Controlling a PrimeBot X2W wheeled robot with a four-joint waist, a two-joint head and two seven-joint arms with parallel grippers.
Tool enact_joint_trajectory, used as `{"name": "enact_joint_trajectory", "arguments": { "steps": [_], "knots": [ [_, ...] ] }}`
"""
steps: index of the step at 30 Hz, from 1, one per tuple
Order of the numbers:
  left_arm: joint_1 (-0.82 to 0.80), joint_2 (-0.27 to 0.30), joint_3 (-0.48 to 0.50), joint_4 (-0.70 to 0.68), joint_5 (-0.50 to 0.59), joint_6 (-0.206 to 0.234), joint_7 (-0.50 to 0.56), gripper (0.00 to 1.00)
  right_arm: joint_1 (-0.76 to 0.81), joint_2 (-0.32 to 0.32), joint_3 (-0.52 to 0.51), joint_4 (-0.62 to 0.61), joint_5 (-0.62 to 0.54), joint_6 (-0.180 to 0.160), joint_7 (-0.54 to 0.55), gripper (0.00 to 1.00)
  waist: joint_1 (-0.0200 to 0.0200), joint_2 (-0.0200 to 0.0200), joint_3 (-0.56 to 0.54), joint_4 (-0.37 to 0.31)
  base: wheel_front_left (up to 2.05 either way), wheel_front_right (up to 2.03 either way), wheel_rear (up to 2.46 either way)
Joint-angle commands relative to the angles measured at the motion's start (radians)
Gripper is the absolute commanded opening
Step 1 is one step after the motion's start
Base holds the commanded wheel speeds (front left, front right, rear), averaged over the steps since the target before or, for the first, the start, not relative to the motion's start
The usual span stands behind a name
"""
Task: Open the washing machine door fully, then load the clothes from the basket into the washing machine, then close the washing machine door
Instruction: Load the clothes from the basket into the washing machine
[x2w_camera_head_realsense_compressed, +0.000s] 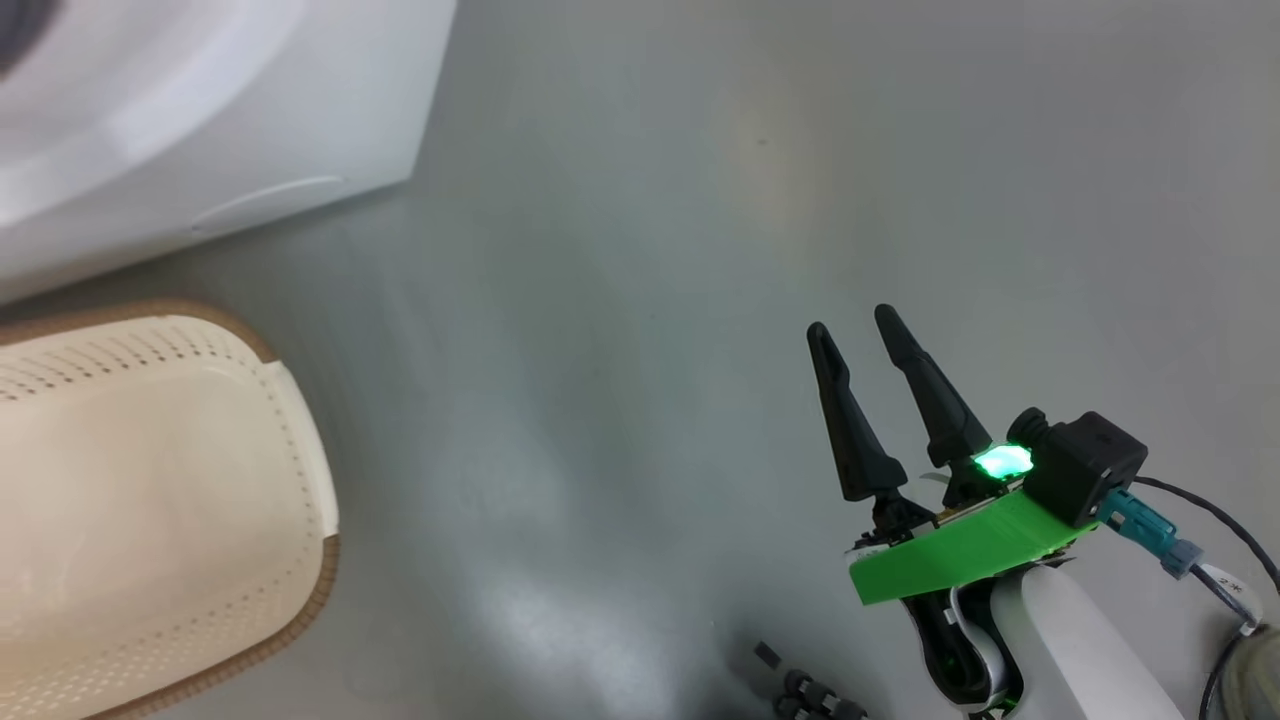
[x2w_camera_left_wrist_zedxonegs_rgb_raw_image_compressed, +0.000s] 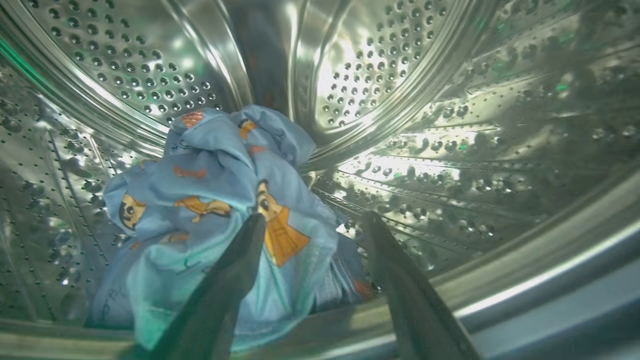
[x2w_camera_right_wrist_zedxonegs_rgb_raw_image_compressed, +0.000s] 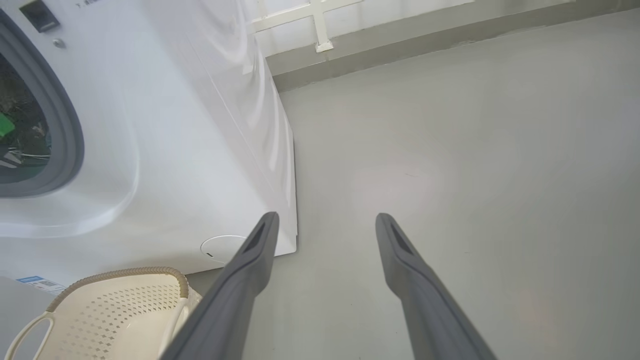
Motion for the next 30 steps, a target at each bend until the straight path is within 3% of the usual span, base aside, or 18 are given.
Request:
{"name": "enact_joint_trajectory", "arguments": {
  "steps": [1, 16, 30],
  "knots": [
    [0.049, 0.023, 0.007, -0.036, -0.019, 0.001, -0.03, 1.0, -0.004, -0.011, 0.011, -0.002, -0.022, 0.007, -0.008, 1.0, 0.0, -0.0001, -0.065, 0.048, 0.0, 0.0, 0.0],
    [0.331, -0.101, 0.01, -0.1, -0.079, 0.001, -0.093, 1.0, -0.034, -0.011, -0.019, 0.107, -0.085, 0.007, -0.008, 1.0, 0.0, -0.0001, -0.3, 0.17, 0.0, 0.0, 0.0],
    [0.679, -0.185, 0.189, -0.35, 0.074, 0.043, -0.093, 1.0, -0.021, -0.011, -0.028, 0.204, -0.09, 0.007, -0.008, 1.0, 0.0, -0.0001, -0.503, 0.279, 0.0, 0.0, 0.0]
  ]
}}
